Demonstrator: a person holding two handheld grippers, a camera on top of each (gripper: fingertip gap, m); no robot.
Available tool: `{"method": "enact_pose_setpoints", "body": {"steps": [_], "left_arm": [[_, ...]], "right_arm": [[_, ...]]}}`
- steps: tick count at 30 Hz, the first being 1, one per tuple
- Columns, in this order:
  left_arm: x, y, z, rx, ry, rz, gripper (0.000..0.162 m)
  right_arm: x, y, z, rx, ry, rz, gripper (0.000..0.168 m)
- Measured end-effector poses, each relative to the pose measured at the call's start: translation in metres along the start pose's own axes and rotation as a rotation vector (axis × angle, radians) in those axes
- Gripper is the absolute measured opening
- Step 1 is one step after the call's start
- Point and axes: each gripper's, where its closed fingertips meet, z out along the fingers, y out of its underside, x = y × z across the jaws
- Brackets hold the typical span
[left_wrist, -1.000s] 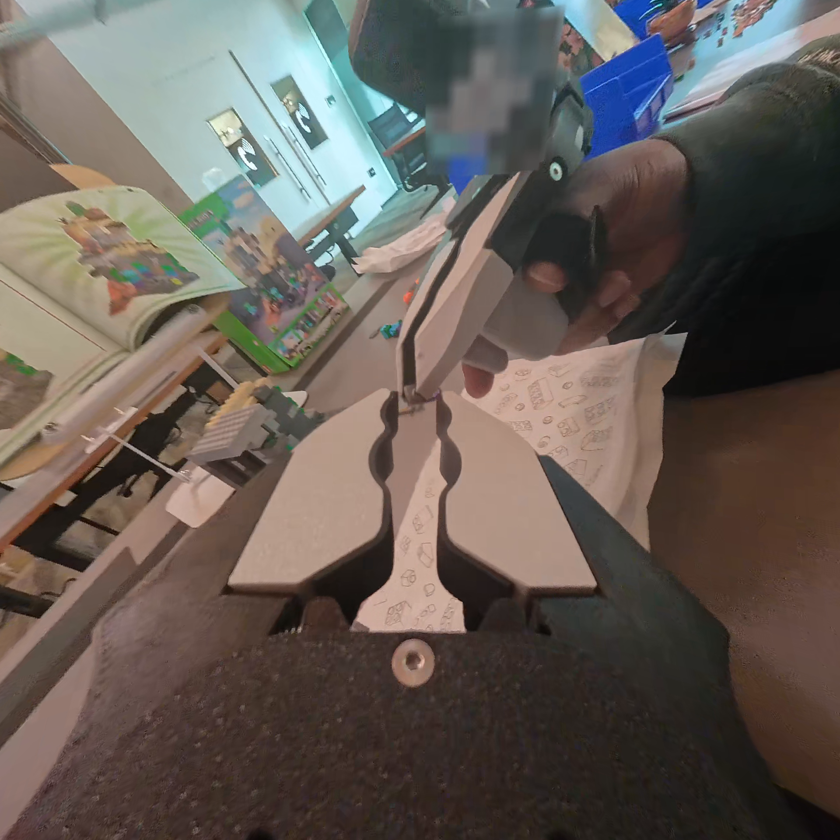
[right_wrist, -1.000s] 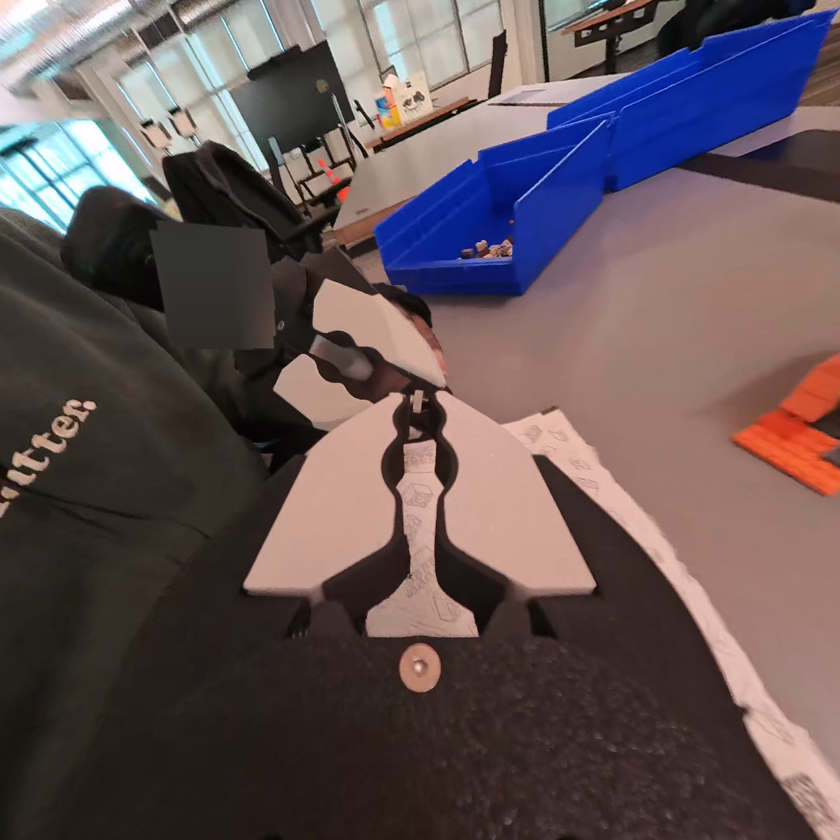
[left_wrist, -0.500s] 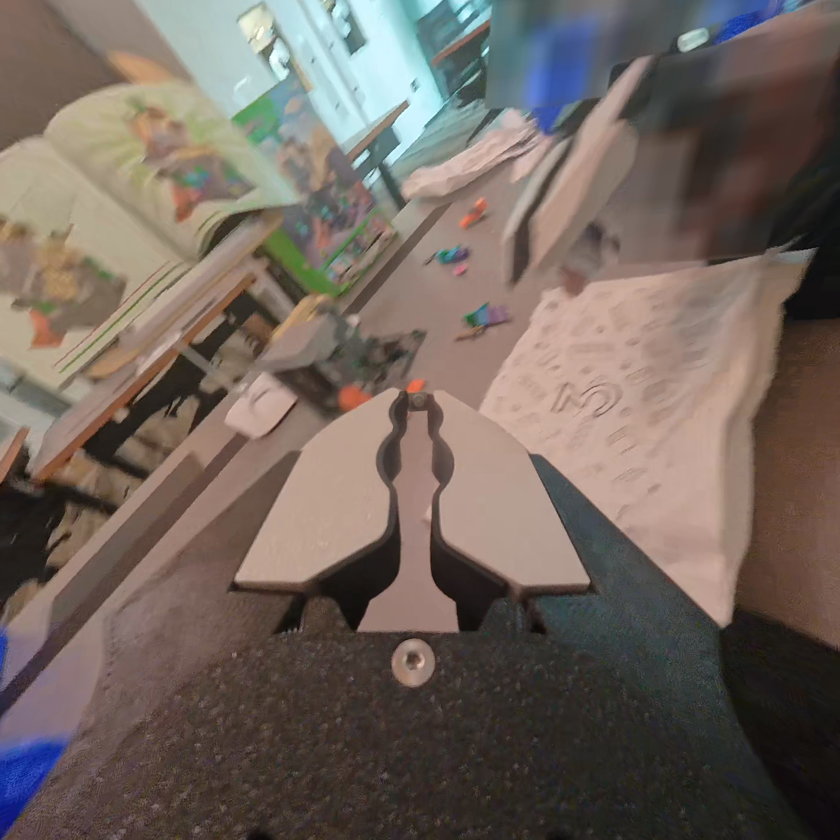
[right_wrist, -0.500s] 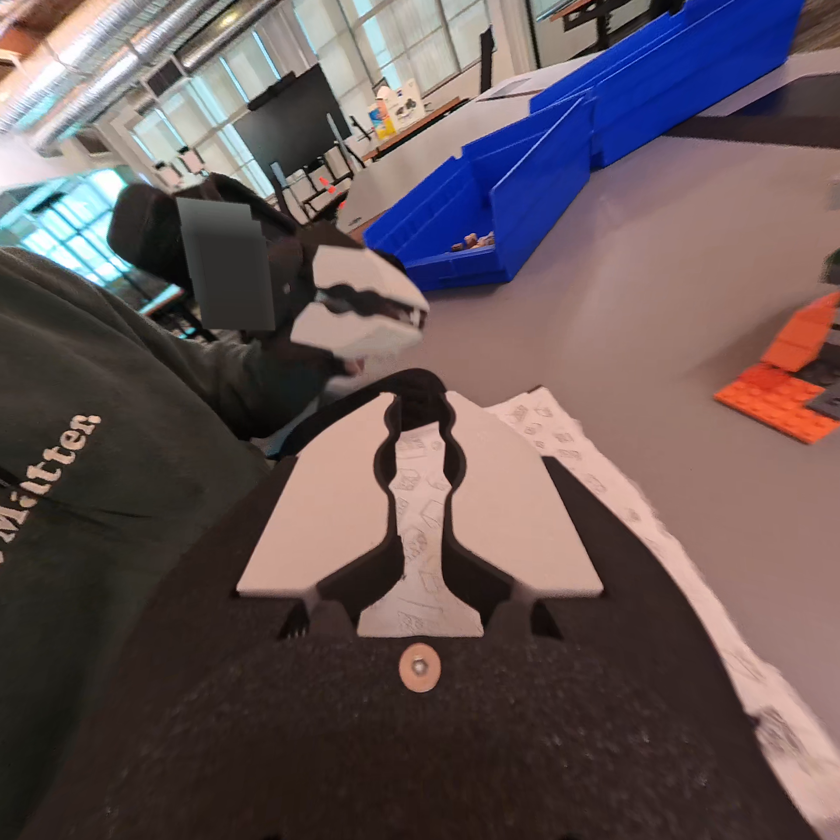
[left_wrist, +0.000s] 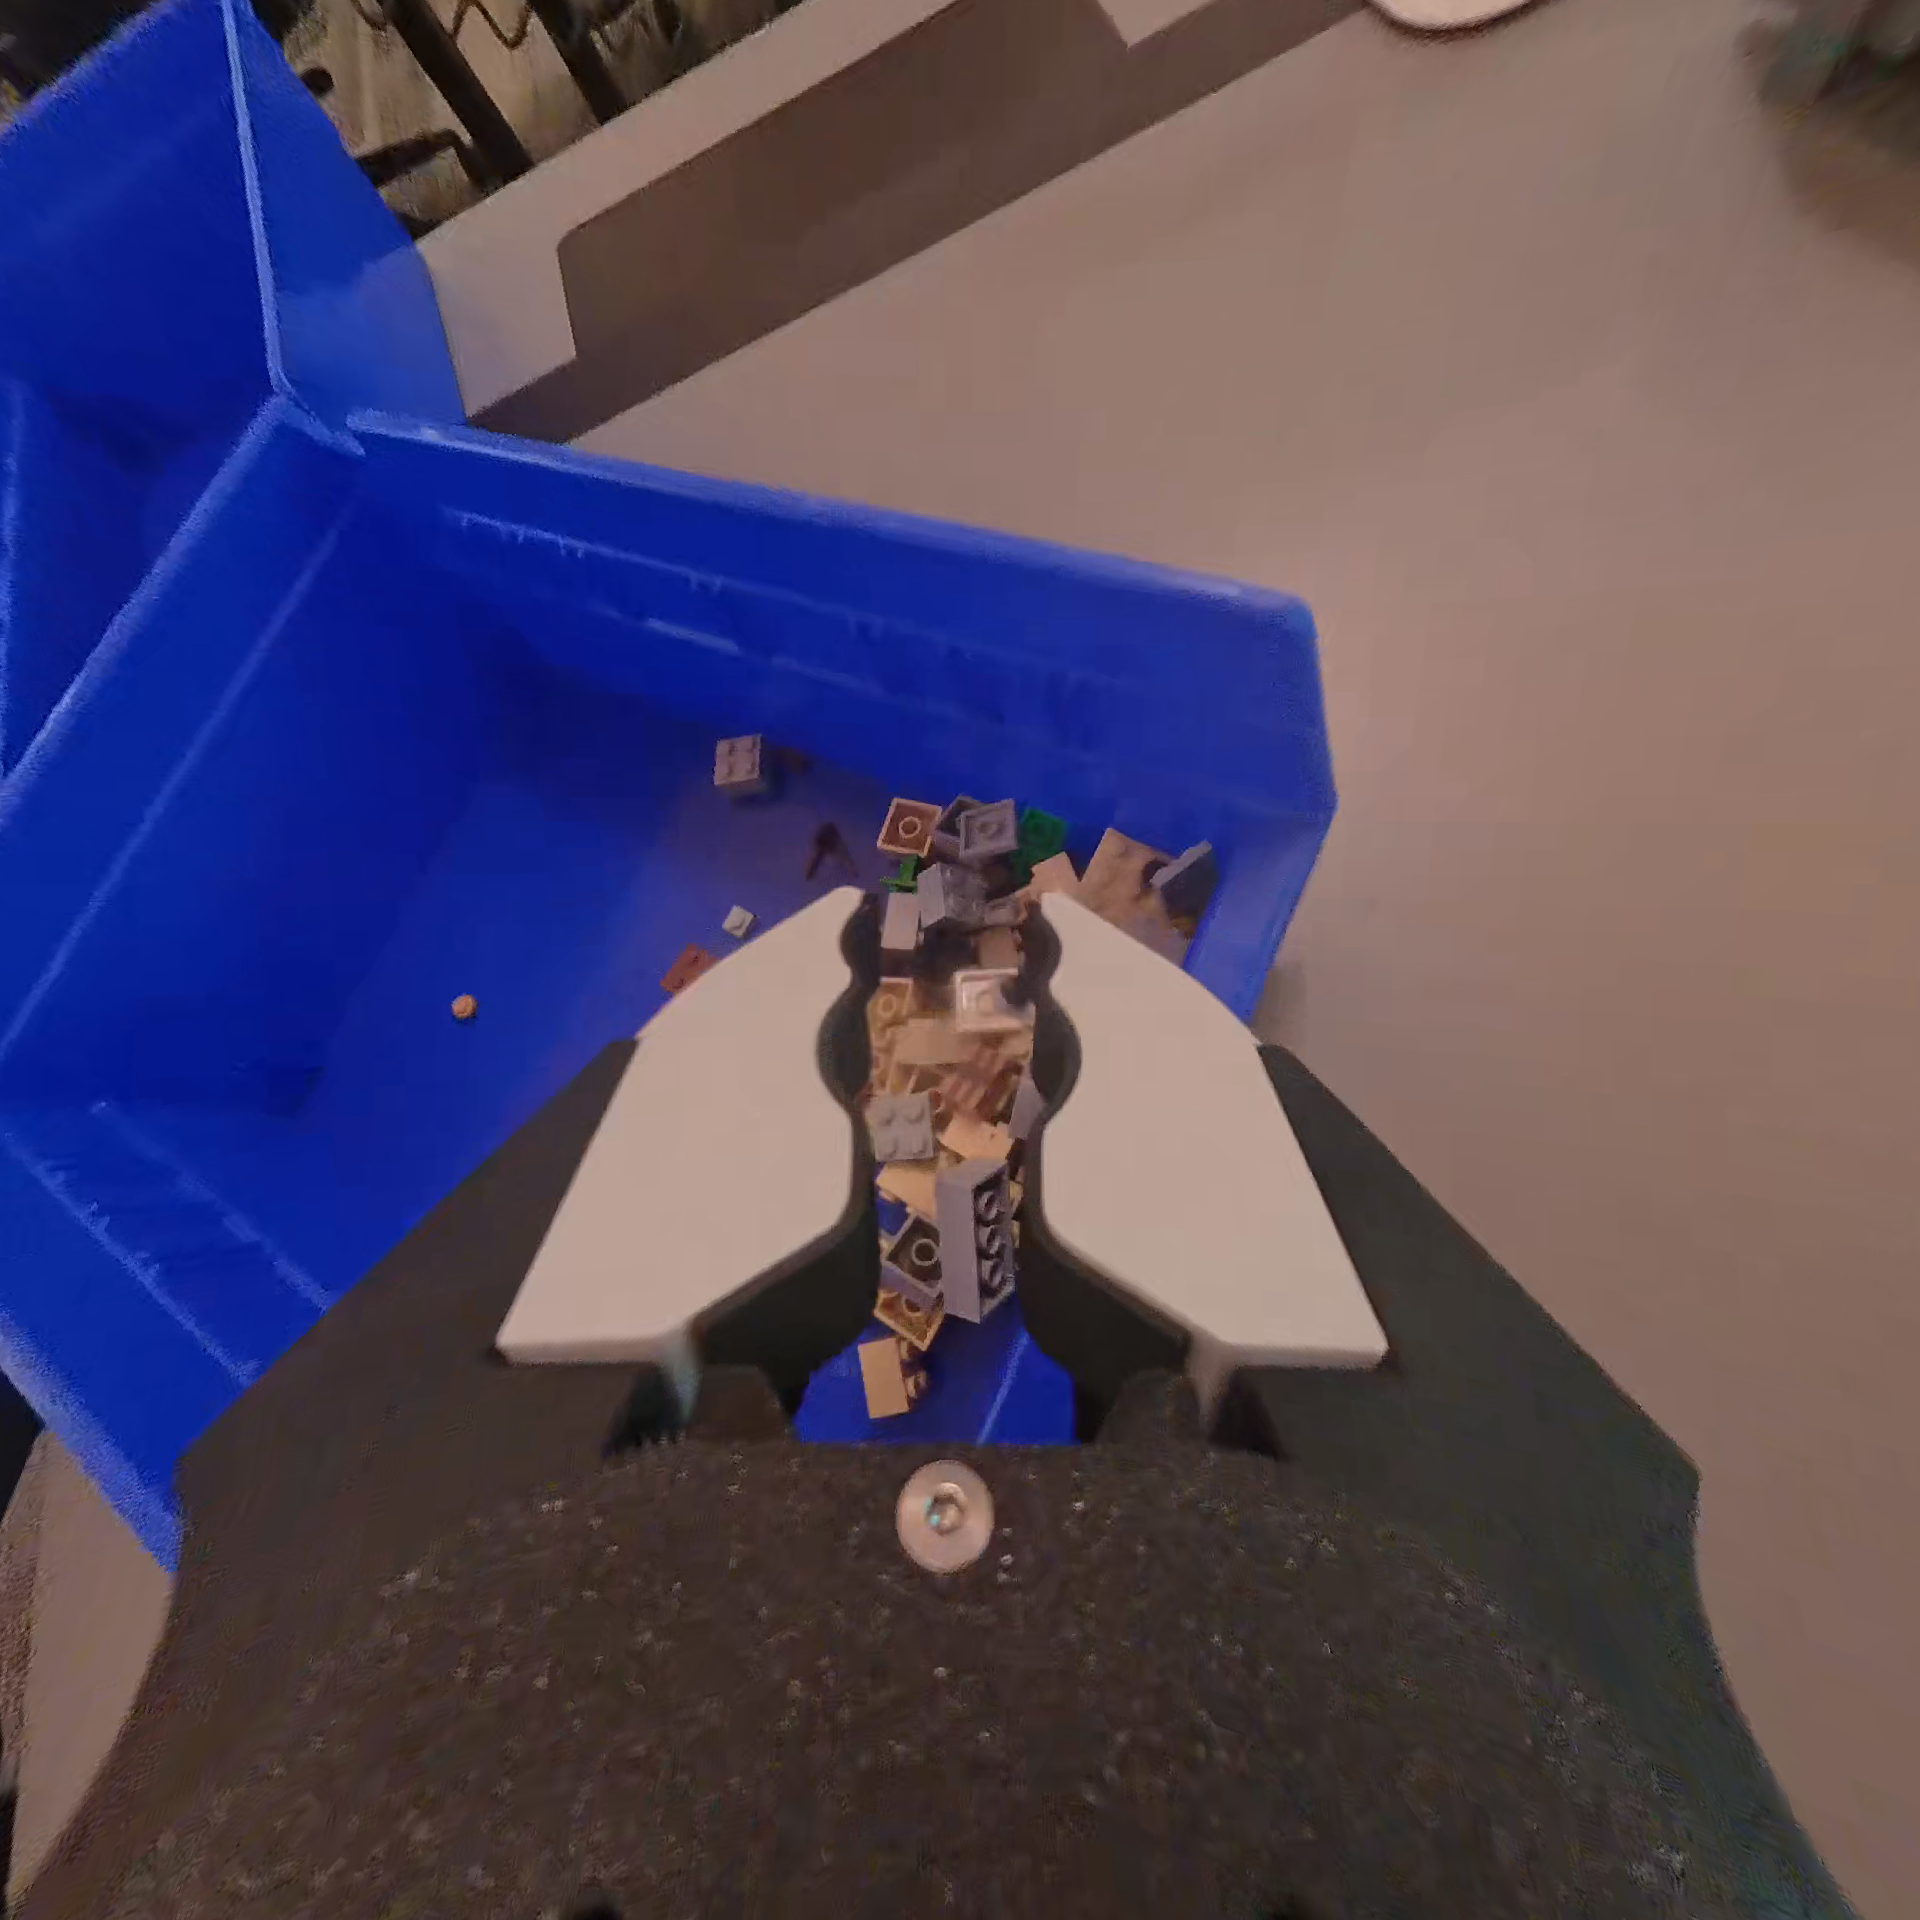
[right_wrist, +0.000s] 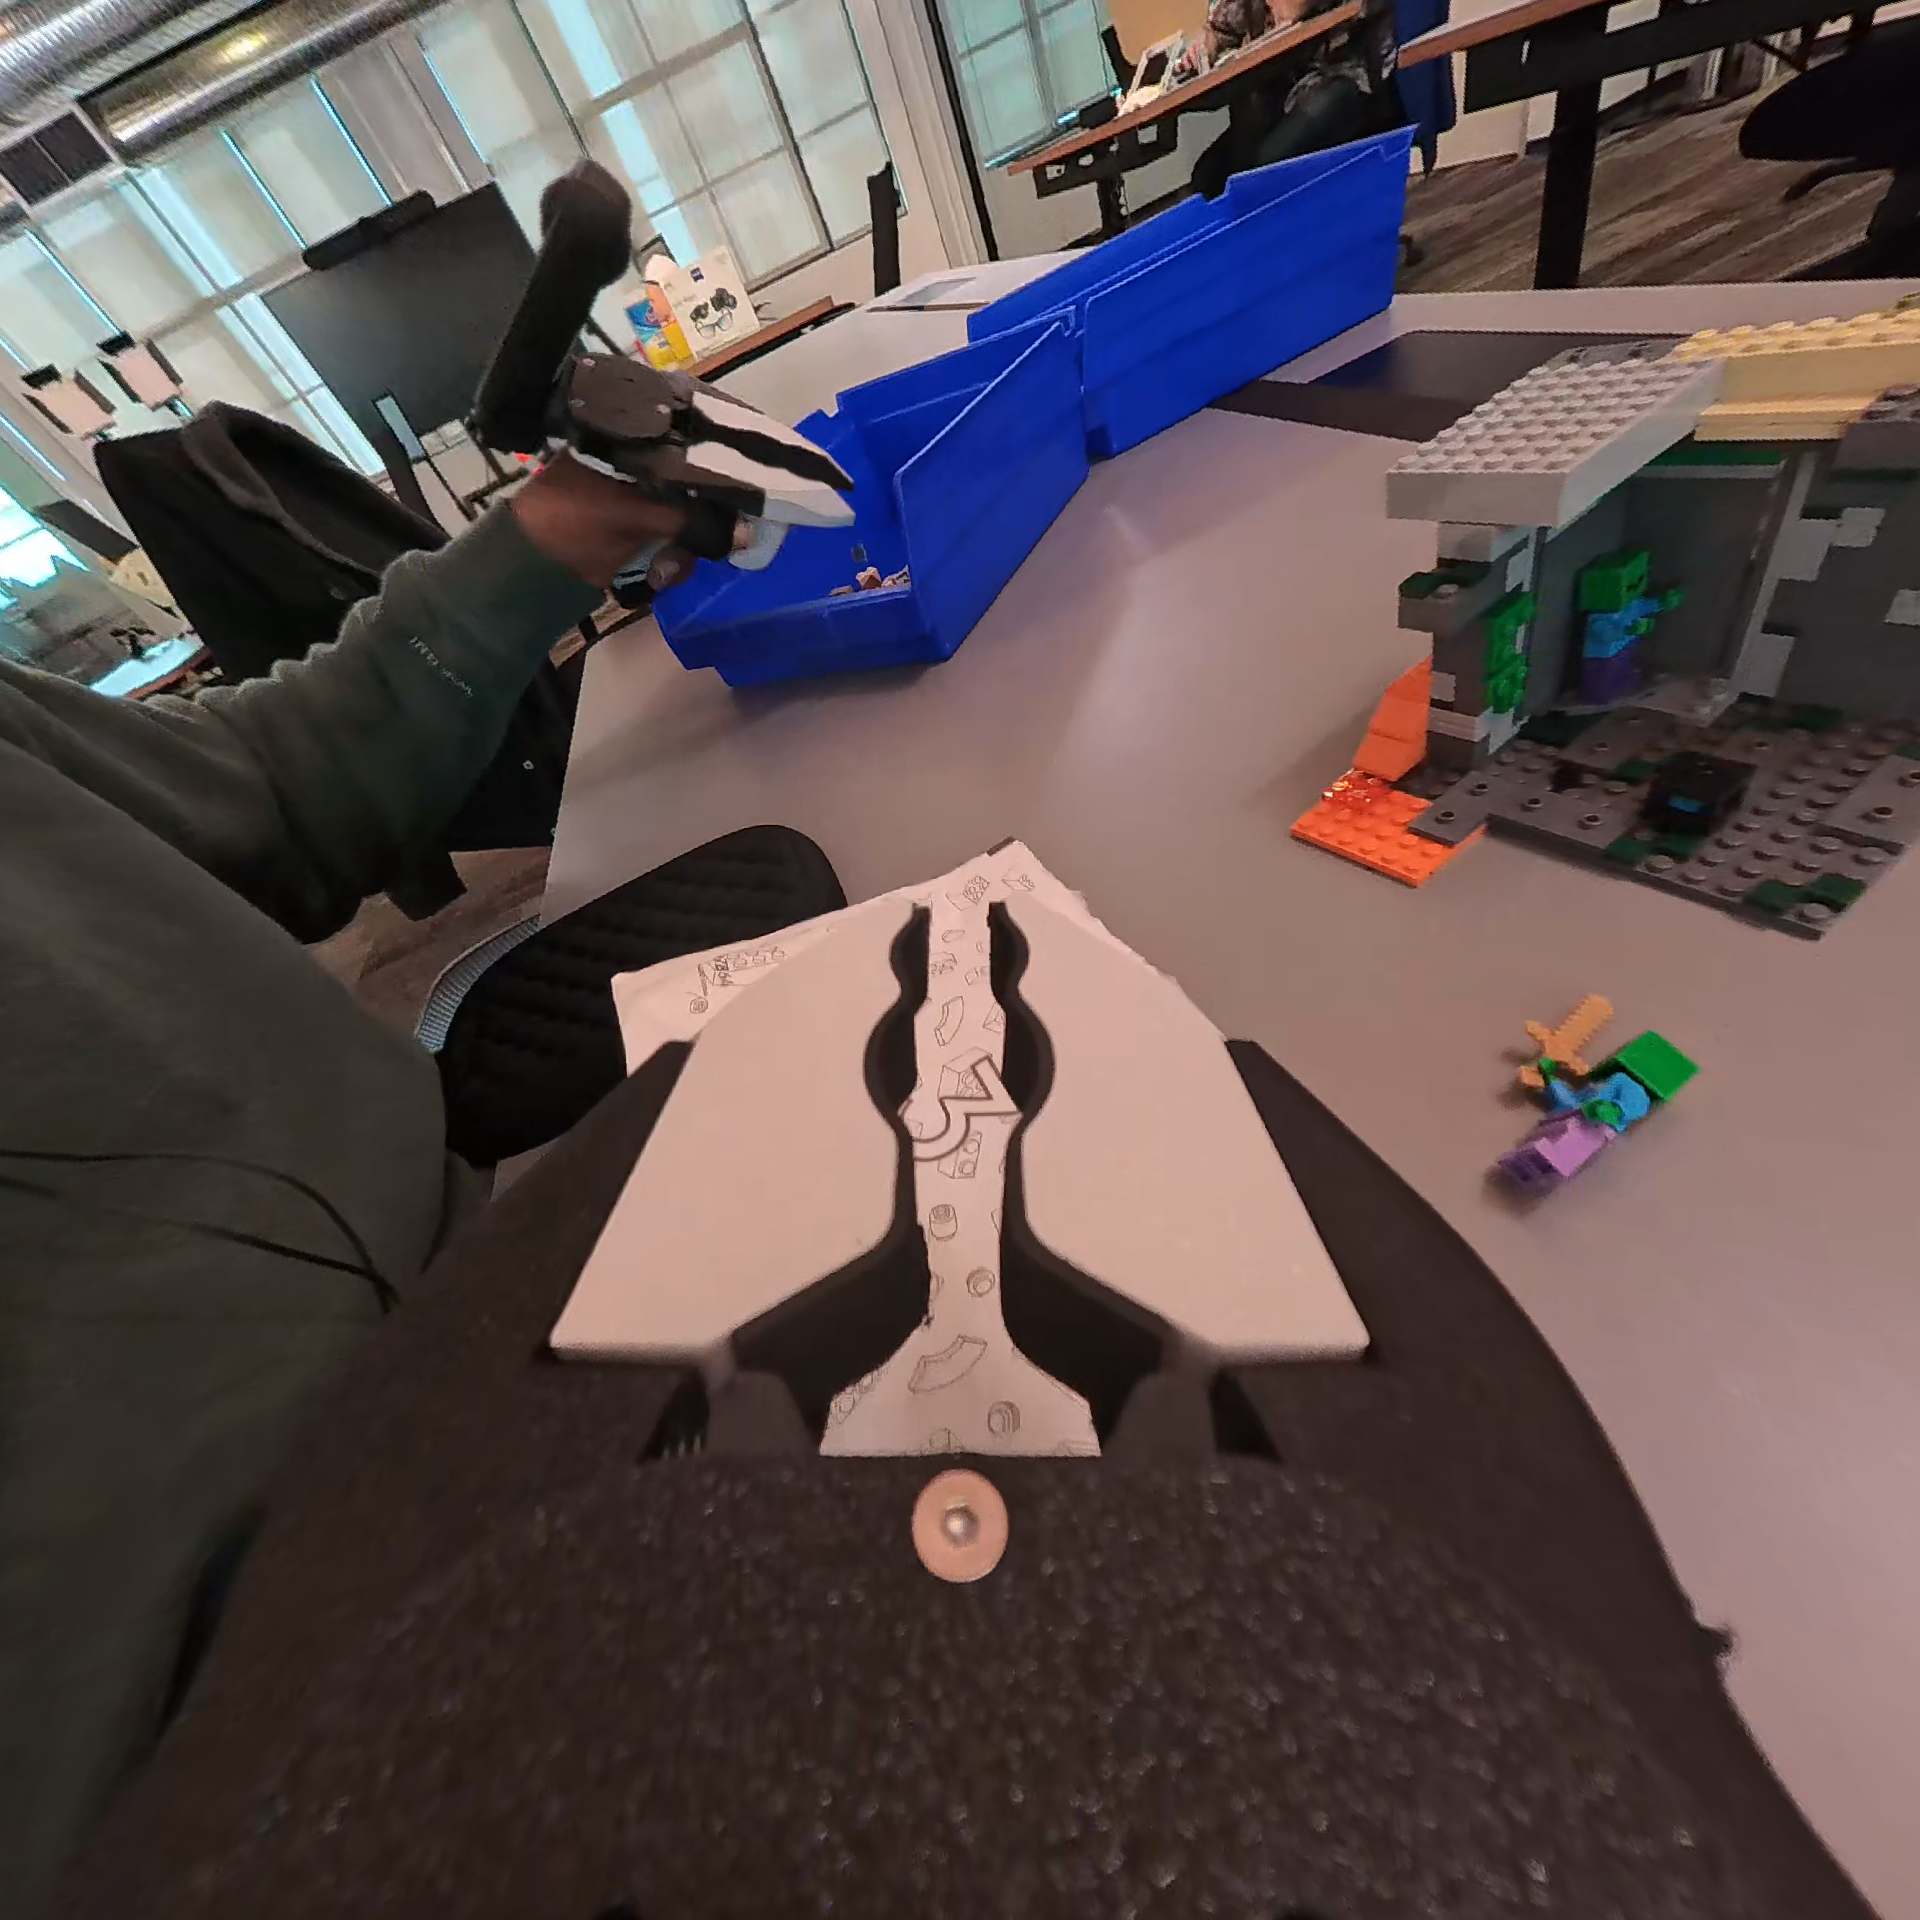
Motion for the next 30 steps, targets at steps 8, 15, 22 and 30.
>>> {"method": "enact_pose_setpoints", "body": {"steps": [8, 15, 22, 30], "left_arm": [[0.017, -0.004, 0.005, 0.042, 0.022, 0.030, 0.032], [0.082, -0.046, -0.016, 0.264, 0.163, 0.053, 0.008], [0.162, -0.064, -0.020, 0.402, 0.368, 0.035, 0.000], [0.221, -0.069, -0.018, 0.432, 0.504, 0.051, 0.000]], "right_arm": [[0.007, 0.006, -0.008, -0.021, 0.050, -0.014, 0.011], [0.063, 0.011, -0.060, -0.165, 0.369, -0.158, 0.011], [0.141, 0.030, -0.150, -0.307, 0.673, -0.118, 0.015], [0.204, 0.059, -0.175, -0.446, 0.751, -0.028, 0.022]]}}
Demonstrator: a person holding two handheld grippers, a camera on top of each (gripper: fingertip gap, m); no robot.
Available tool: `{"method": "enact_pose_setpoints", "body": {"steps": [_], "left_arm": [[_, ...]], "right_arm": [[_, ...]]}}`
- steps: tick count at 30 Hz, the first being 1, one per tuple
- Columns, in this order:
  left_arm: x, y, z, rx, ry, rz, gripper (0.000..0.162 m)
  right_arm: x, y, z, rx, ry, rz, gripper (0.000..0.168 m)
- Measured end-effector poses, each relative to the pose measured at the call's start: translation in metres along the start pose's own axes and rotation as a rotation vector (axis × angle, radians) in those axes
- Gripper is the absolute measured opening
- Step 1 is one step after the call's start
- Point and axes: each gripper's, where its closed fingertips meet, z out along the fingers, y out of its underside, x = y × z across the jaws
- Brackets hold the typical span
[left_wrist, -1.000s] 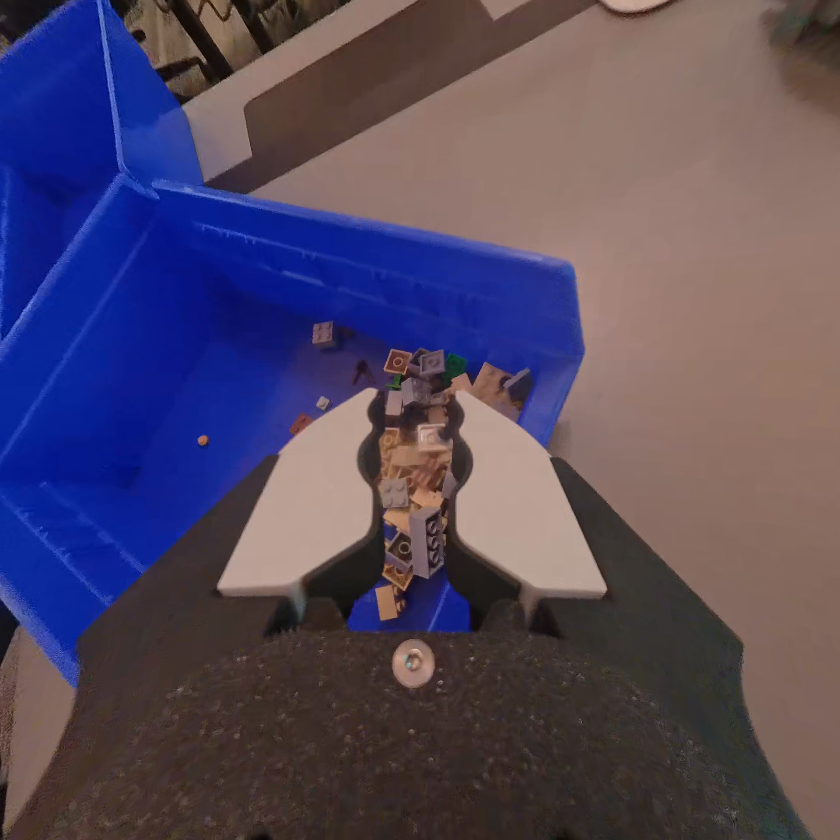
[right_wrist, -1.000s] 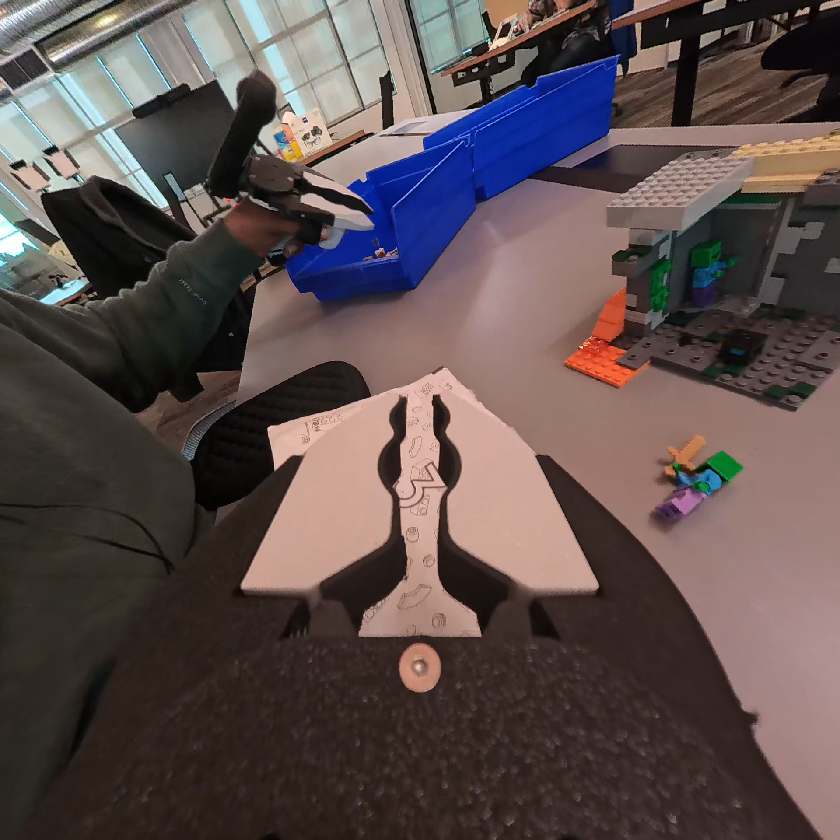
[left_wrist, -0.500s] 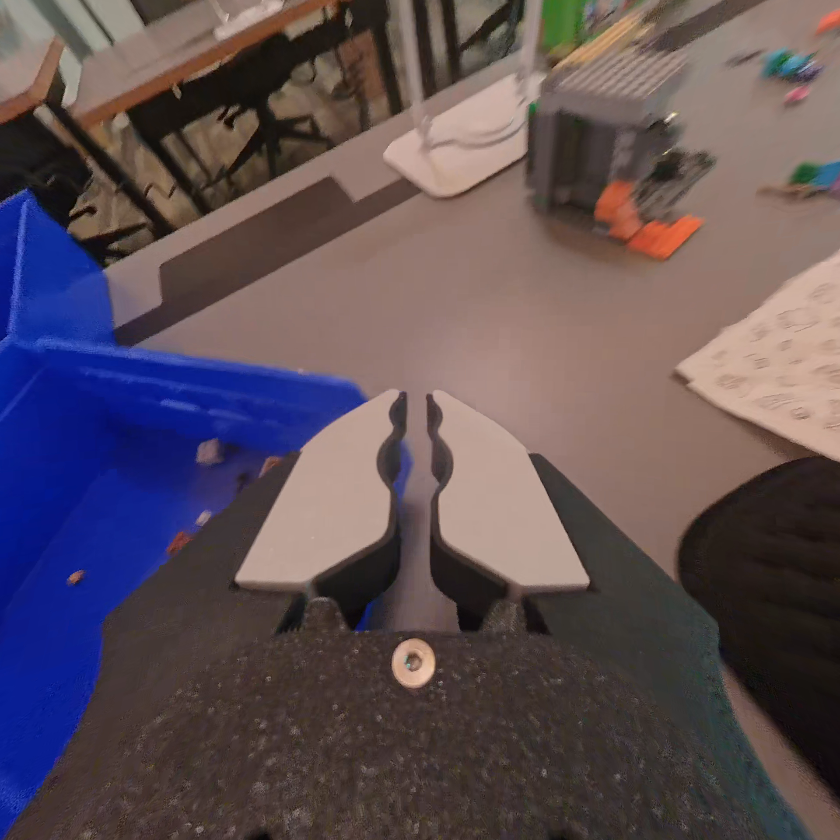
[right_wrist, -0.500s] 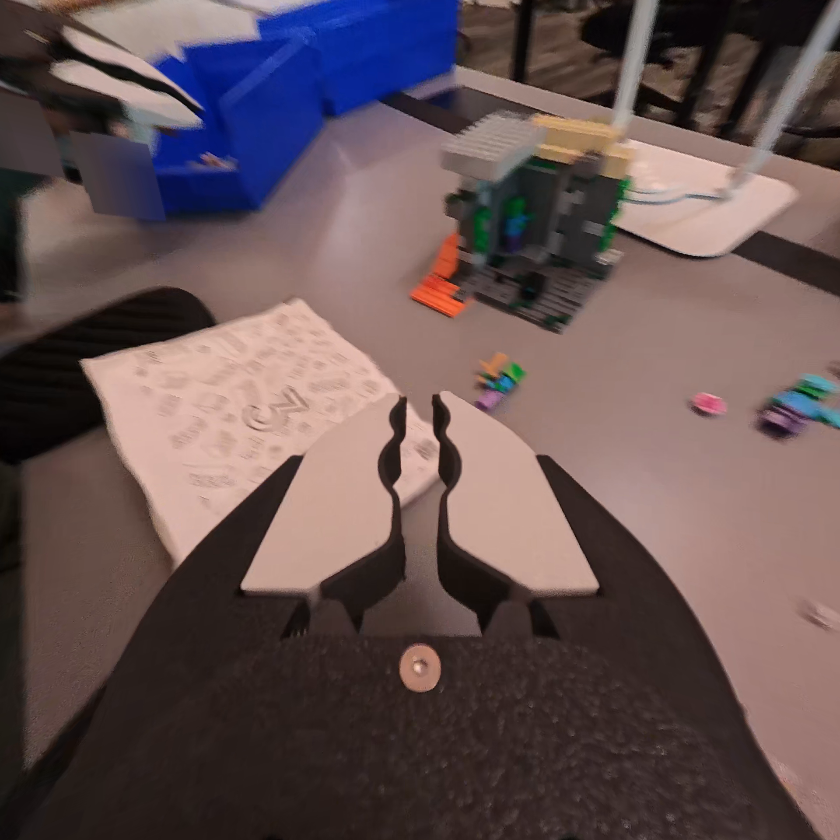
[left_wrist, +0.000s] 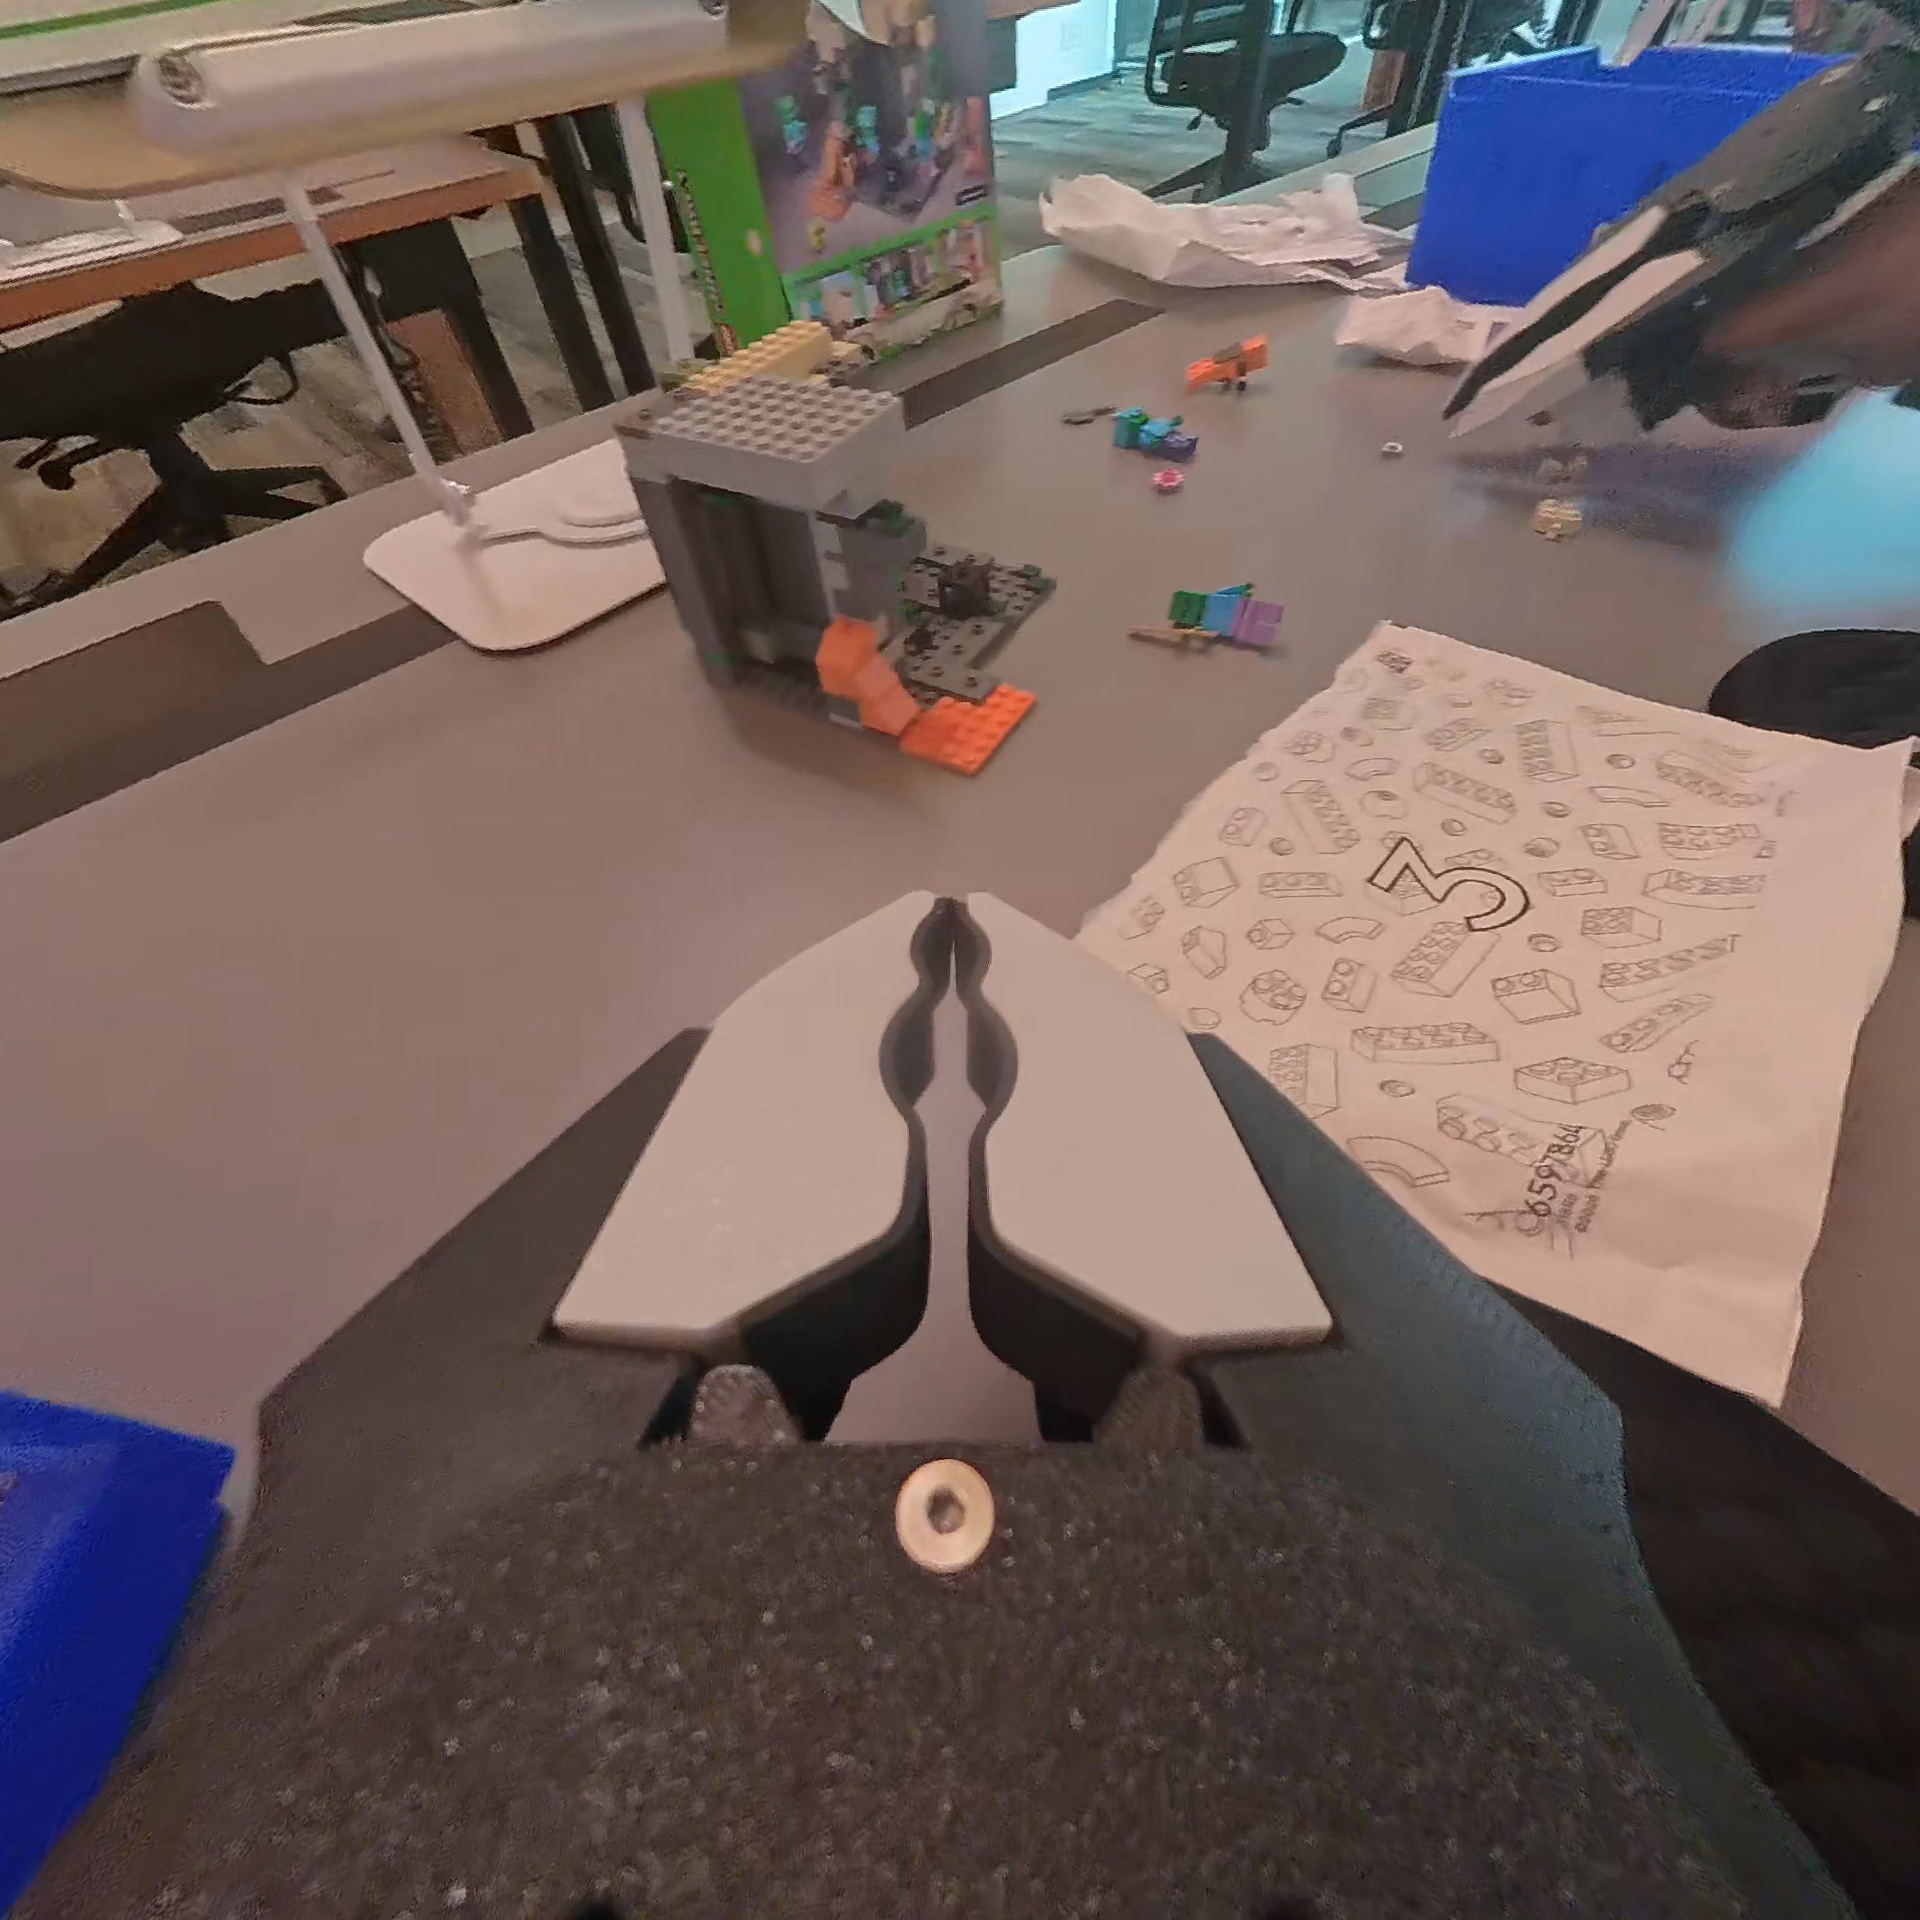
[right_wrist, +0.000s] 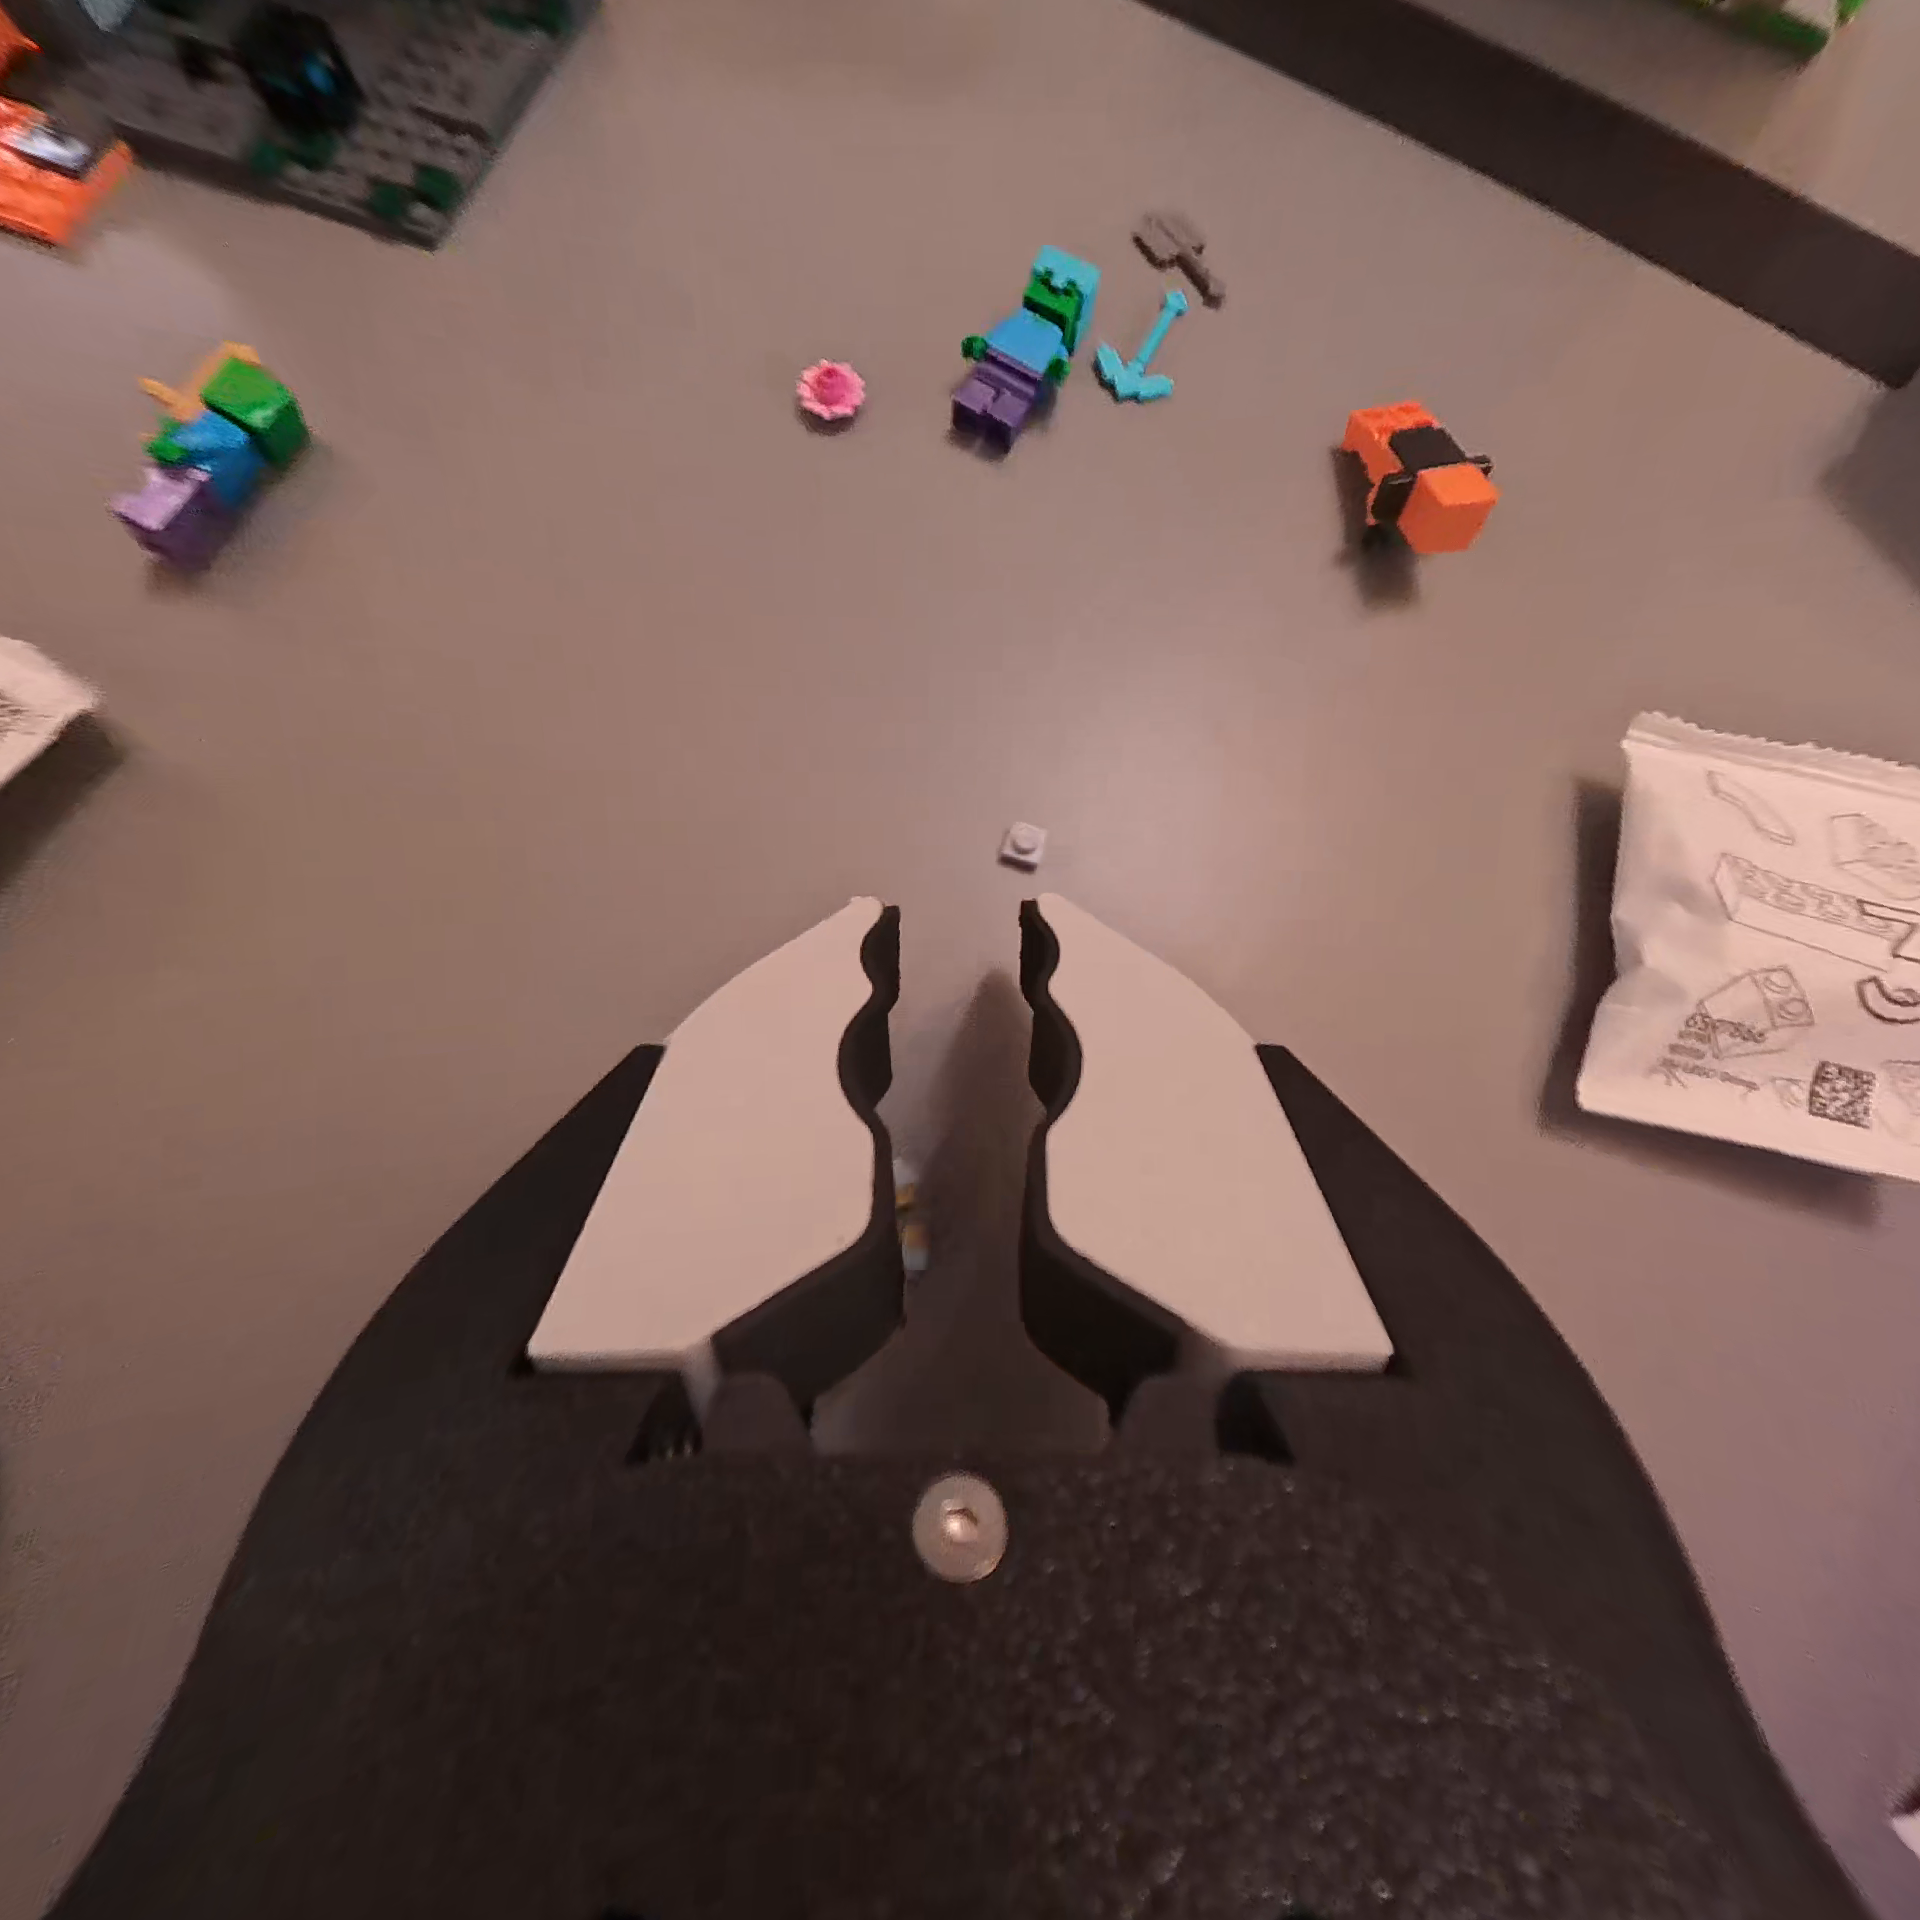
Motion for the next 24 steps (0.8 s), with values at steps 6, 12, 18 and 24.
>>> {"method": "enact_pose_setpoints", "body": {"steps": [6, 12, 18, 24], "left_arm": [[0.014, 0.006, 0.004, -0.010, 0.037, -0.011, 0.000], [0.019, 0.010, 0.007, -0.010, 0.056, -0.031, 0.000], [0.033, 0.006, 0.014, -0.001, 0.104, -0.013, 0.000], [0.052, -0.001, 0.021, -0.008, 0.123, 0.132, 0.010]], "right_arm": [[0.009, -0.005, 0.018, -0.050, -0.041, 0.057, 0.021], [0.013, -0.002, 0.024, -0.126, -0.007, 0.042, 0.008], [-0.003, -0.008, 0.022, -0.077, -0.062, -0.055, 0.007], [-0.118, -0.047, -0.005, 0.176, -0.363, -0.140, 0.006]]}}
